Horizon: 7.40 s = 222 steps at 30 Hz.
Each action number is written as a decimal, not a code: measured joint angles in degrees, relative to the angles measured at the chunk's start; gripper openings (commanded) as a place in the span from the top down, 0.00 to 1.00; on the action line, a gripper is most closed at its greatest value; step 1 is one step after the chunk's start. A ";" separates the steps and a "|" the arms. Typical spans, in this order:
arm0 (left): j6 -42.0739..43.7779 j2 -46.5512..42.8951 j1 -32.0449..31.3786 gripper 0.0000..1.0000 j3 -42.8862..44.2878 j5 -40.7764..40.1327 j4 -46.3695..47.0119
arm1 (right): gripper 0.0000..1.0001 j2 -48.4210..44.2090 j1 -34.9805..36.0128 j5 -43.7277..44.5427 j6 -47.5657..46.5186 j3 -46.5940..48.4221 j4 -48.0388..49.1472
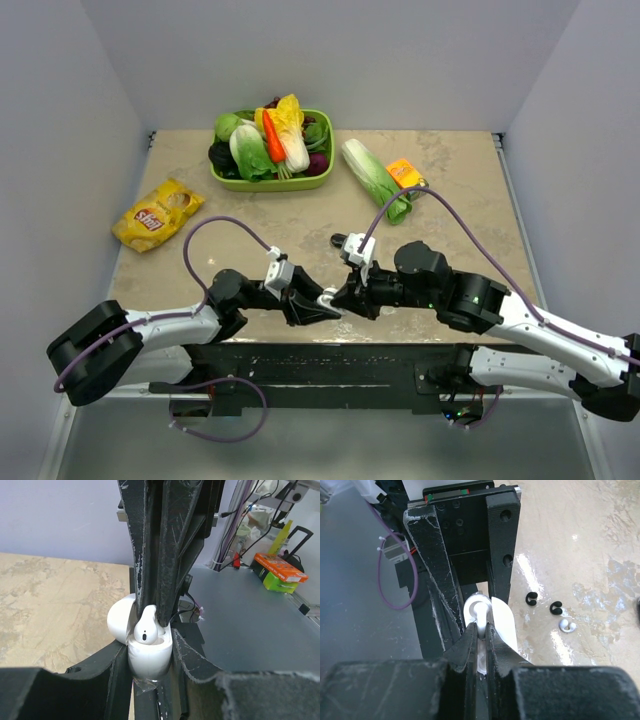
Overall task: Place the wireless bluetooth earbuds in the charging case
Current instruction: Place the earbud in the charging case, then adjust the earbud at the center of the board.
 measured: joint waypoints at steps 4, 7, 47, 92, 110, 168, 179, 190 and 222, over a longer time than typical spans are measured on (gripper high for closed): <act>-0.28 0.02 -0.22 1.00 0.00 0.48 0.66 | 1.00 0.17 0.02 -0.61 -0.42 1.36 -1.66; -0.20 0.00 -0.26 1.00 0.00 0.92 0.55 | 1.00 0.17 0.02 -0.85 -0.70 2.10 -2.97; 3.78 -0.66 -1.88 1.00 0.02 0.70 -6.47 | 0.64 4.92 0.00 -4.26 -1.55 4.02 -7.56; 6.32 -31.78 -2.47 1.00 -13.84 -33.40 -10.19 | 0.85 31.71 -6.01 23.76 19.78 -20.37 32.39; 6.82 -30.27 -2.51 1.00 -13.84 -33.79 -10.88 | 0.77 30.77 -9.90 25.57 18.93 -20.48 36.15; 6.21 -27.82 -2.51 1.00 -13.84 -33.81 -7.52 | 0.57 23.56 -8.98 14.58 18.82 -26.01 41.03; 6.21 -27.87 -2.51 1.00 -13.84 -33.79 -7.76 | 0.62 32.00 -8.96 10.47 13.00 -21.59 37.90; 6.21 -27.85 -2.51 1.00 -13.84 -33.79 -7.78 | 0.63 35.98 -8.96 10.56 11.34 -18.08 37.59; 6.21 -27.96 -2.58 1.00 -13.84 -33.81 -7.32 | 0.77 38.40 -8.81 15.52 11.15 -16.35 36.41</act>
